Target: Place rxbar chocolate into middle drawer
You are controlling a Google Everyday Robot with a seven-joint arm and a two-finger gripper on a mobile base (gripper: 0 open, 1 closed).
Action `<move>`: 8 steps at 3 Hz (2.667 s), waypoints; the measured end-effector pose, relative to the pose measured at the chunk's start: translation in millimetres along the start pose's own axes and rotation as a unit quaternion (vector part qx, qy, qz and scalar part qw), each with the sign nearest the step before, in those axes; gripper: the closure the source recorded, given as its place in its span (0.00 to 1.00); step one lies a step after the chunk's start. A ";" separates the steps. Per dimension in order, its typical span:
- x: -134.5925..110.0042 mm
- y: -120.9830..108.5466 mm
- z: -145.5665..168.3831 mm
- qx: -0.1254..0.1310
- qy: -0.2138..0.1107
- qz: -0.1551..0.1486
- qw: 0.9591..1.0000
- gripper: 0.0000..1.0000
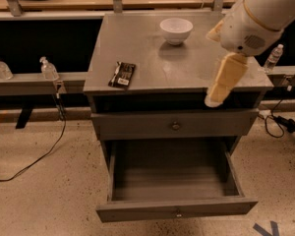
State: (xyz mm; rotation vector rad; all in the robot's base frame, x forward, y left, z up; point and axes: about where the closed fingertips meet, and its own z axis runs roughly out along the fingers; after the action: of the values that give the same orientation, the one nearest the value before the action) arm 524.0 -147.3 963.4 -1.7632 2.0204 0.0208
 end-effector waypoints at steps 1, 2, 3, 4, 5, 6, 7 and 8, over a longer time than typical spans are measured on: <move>-69.9 -48.9 61.9 -0.023 -0.061 -0.023 0.998 0.00; -107.3 -77.9 109.5 -0.031 -0.095 -0.009 0.995 0.00; -145.3 -96.6 153.8 -0.035 -0.136 0.037 0.989 0.00; -150.8 -94.9 178.5 -0.042 -0.142 0.033 0.988 0.00; -160.6 -98.2 205.4 -0.033 -0.150 0.027 0.988 0.00; -167.4 -104.6 225.0 -0.027 -0.151 0.026 0.988 0.00; -171.5 -105.5 243.0 -0.039 -0.157 0.036 0.986 0.00; -162.1 -104.0 255.0 -0.045 -0.153 0.059 0.985 0.13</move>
Offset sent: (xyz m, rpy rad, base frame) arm 0.1714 0.1674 -0.0604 0.2662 0.0259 0.0847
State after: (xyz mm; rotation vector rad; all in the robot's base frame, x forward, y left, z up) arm 717.2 62.9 819.9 -1.5774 1.9189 0.4027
